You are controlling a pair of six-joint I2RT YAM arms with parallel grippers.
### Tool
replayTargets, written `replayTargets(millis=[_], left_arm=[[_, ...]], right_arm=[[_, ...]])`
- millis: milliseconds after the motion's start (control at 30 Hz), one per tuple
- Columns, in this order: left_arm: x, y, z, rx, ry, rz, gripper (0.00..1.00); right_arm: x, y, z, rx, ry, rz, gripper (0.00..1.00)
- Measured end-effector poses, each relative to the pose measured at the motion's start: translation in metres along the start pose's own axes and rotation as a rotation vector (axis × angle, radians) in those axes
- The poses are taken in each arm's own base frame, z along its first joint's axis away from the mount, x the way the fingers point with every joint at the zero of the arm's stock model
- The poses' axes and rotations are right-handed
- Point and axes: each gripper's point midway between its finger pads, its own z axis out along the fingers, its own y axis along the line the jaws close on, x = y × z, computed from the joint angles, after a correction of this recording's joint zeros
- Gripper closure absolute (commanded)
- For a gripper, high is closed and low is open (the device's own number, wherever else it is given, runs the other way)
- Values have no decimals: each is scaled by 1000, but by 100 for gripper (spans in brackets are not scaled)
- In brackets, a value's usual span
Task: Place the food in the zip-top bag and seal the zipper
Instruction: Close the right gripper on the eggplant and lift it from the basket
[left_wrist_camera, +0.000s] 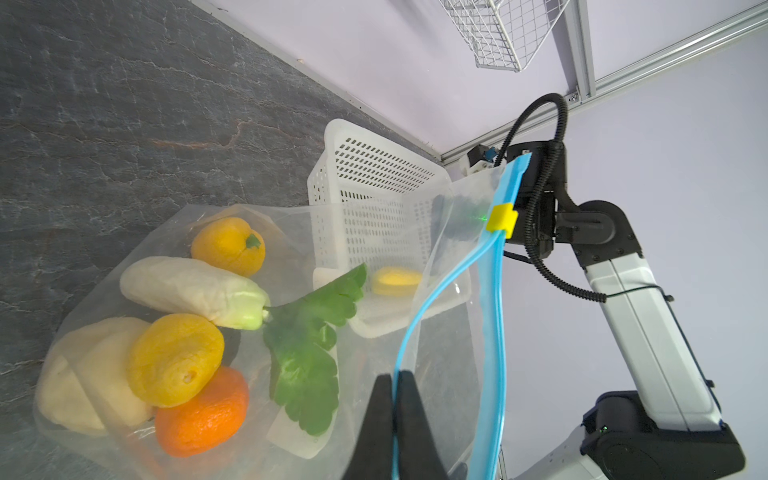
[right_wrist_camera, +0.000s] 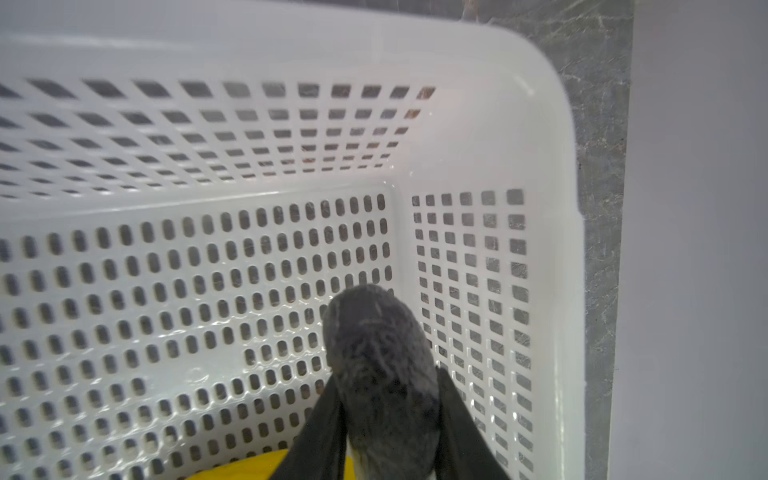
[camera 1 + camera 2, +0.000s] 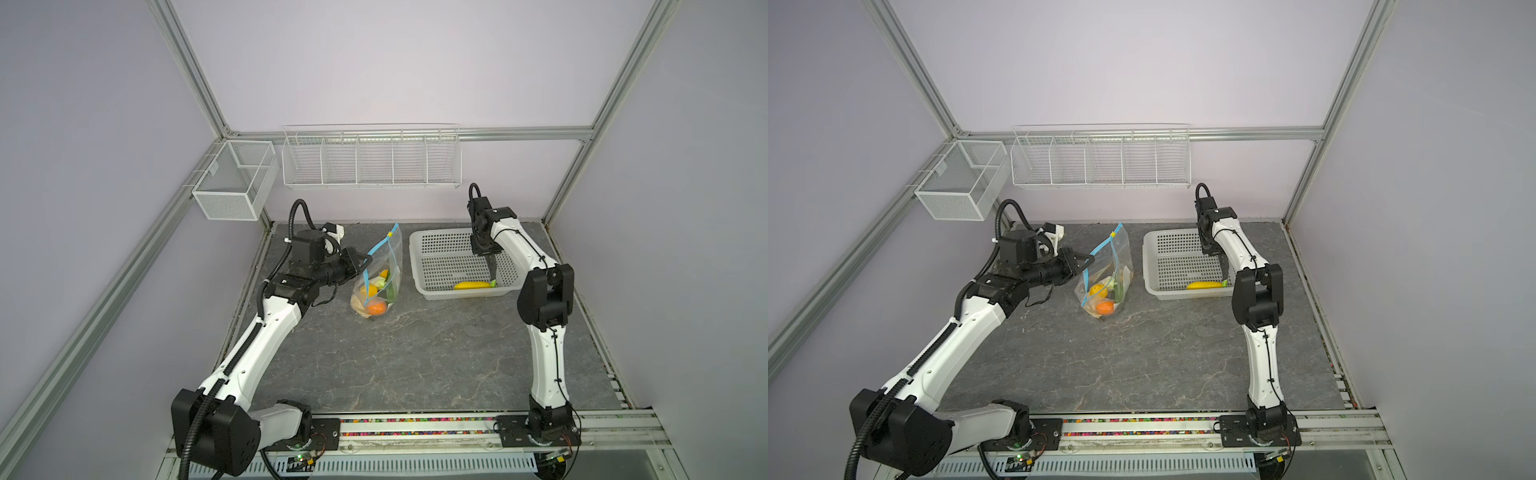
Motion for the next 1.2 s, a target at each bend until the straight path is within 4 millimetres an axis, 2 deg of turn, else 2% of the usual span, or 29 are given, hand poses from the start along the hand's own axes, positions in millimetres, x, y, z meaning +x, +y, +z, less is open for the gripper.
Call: replayTargets(millis=[133,400,500,600,833,1000,1200], left_arm=[[0,0,0,-1,1,-1,100],[1,1,1,-2,3,-2,100],[1,2,2,-4,5,-4,100],[0,2,3,-7,8,-6,100],[-2,3,5,-13,12,-14,100],[-8,-3,4,-5,1,-6,100],[-13,-9,2,5,-10,-1,100]], right_arm=[[-7,1,-15,-44,-45,33,76],[2,17,-8,-131,-57,71,75],[1,22,-15,-171,-83,100,75],[-5,23,-35,-206,-147,130,75],[-19,25,-105,-279,-340,166,75],[-24,33,-128,-304,-410,166,75],[-8,55,-147,-355,-462,127,74]])
